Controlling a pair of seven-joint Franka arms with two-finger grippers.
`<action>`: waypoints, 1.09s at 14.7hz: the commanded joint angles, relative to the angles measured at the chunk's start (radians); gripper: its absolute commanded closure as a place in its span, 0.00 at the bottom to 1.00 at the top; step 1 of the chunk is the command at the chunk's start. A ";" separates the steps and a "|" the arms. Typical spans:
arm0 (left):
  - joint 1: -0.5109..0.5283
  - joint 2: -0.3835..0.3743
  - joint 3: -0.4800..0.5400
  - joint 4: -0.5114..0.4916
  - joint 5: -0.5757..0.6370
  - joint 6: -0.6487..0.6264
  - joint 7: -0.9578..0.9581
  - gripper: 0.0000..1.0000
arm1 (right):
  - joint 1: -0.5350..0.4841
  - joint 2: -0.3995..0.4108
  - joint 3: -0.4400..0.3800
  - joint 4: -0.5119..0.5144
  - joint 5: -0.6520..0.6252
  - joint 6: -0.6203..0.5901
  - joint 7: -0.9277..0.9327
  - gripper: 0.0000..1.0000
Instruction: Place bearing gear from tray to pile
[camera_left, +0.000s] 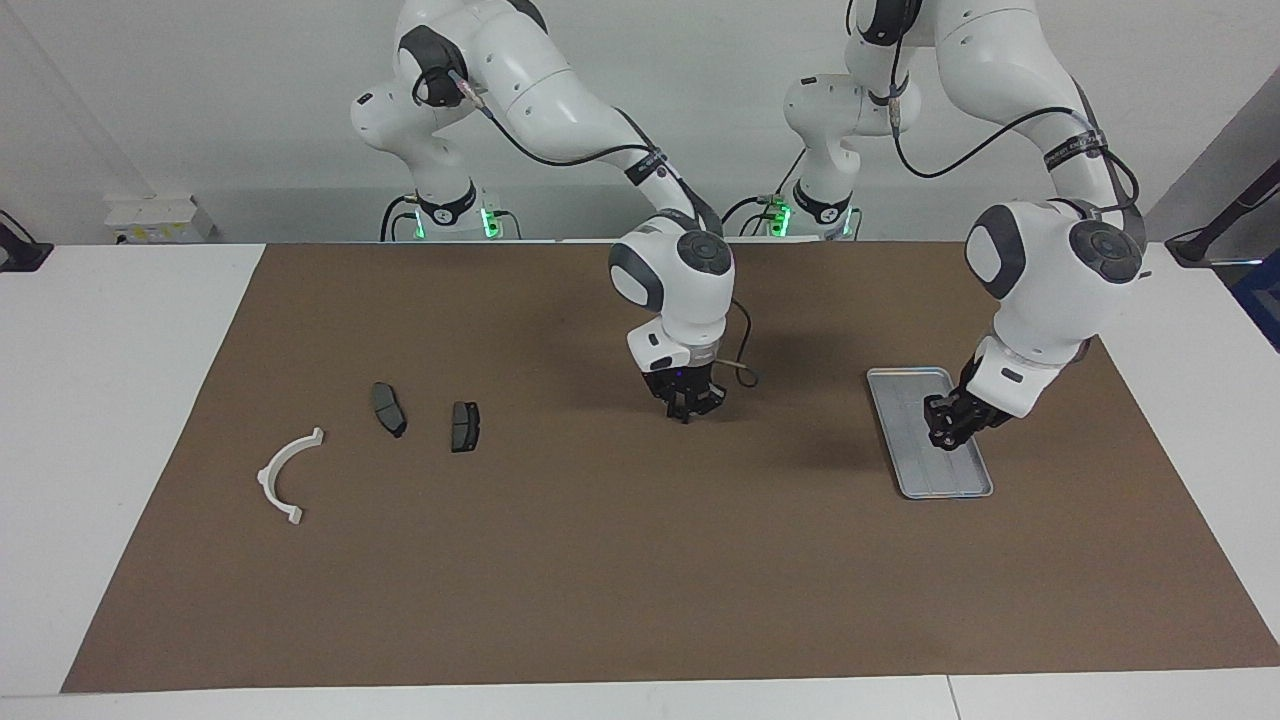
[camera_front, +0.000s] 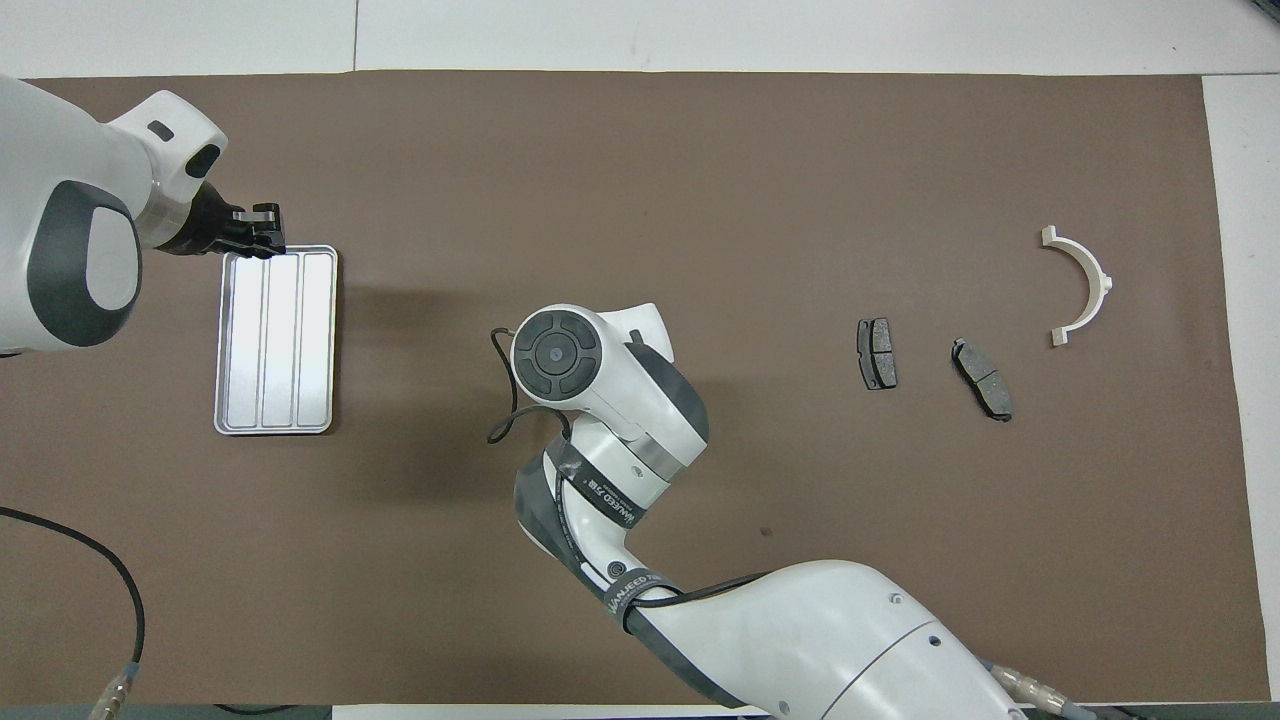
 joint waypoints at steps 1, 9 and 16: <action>-0.005 -0.027 0.007 -0.072 -0.005 0.073 -0.003 1.00 | -0.008 0.006 0.009 -0.022 -0.024 0.037 0.024 1.00; -0.005 -0.030 0.007 -0.089 -0.005 0.087 -0.001 1.00 | -0.078 -0.050 0.003 0.053 -0.078 -0.150 -0.141 1.00; -0.005 -0.031 0.007 -0.103 -0.005 0.099 0.001 1.00 | -0.296 -0.263 0.007 0.052 0.016 -0.383 -0.664 1.00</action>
